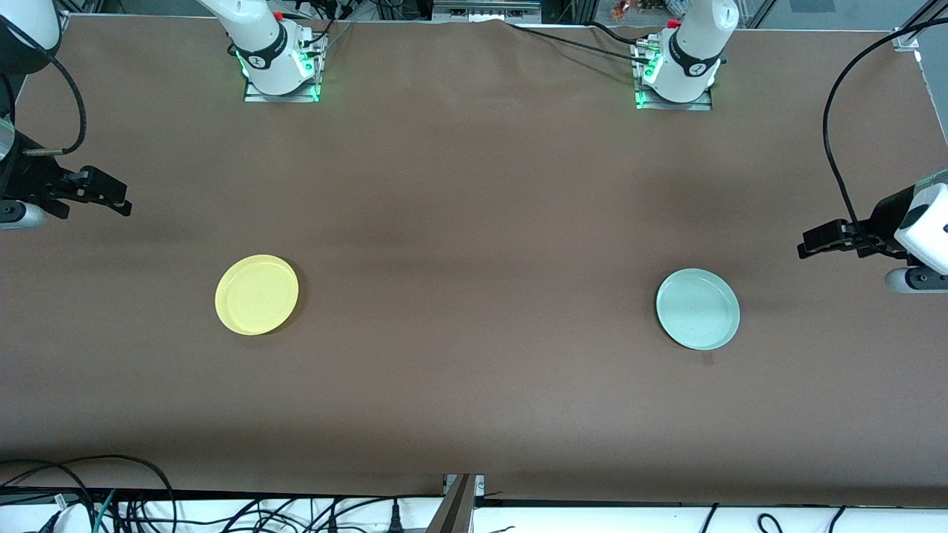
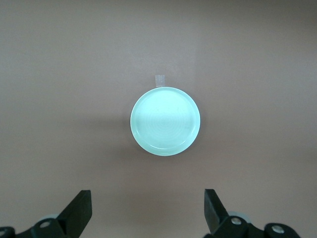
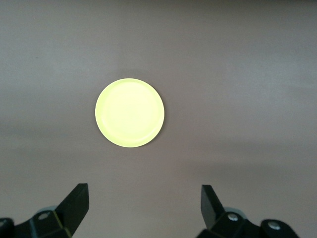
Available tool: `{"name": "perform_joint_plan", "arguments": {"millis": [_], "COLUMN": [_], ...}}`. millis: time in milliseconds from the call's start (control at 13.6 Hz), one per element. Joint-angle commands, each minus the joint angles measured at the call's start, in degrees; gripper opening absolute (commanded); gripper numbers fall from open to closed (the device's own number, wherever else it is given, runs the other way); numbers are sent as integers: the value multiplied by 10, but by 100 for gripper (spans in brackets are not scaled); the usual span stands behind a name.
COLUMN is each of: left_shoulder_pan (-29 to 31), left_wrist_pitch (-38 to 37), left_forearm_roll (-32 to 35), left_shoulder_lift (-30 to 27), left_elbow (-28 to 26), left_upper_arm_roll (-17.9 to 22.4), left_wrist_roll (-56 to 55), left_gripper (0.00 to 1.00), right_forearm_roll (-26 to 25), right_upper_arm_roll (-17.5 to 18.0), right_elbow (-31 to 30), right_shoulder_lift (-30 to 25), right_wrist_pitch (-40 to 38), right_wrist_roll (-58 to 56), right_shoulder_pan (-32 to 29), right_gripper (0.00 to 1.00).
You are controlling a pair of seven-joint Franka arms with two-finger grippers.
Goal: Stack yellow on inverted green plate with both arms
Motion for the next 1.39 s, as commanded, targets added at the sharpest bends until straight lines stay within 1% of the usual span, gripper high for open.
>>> {"name": "perform_joint_plan", "arguments": {"millis": [0, 1100, 1247, 1320], "left_shoulder_pan": [0, 0, 0, 0], "left_wrist_pitch": [-5, -5, -5, -5], "left_forearm_roll": [0, 0, 0, 0], "left_shoulder_lift": [1, 1, 1, 1], "left_elbow": [8, 8, 8, 8], "left_upper_arm_roll": [1, 1, 1, 1], "left_wrist_roll": [0, 1, 1, 1], "left_gripper": [100, 100, 100, 100], "right_forearm_roll": [2, 4, 3, 3], "right_upper_arm_roll": [0, 3, 18, 18], "right_elbow": [11, 10, 13, 13], "right_shoulder_lift": [10, 3, 2, 2], "right_wrist_pitch": [-7, -41, -48, -47], "right_wrist_roll": [5, 3, 3, 5], "right_shoulder_pan": [-2, 0, 0, 0], "right_gripper": [100, 100, 100, 100]}}
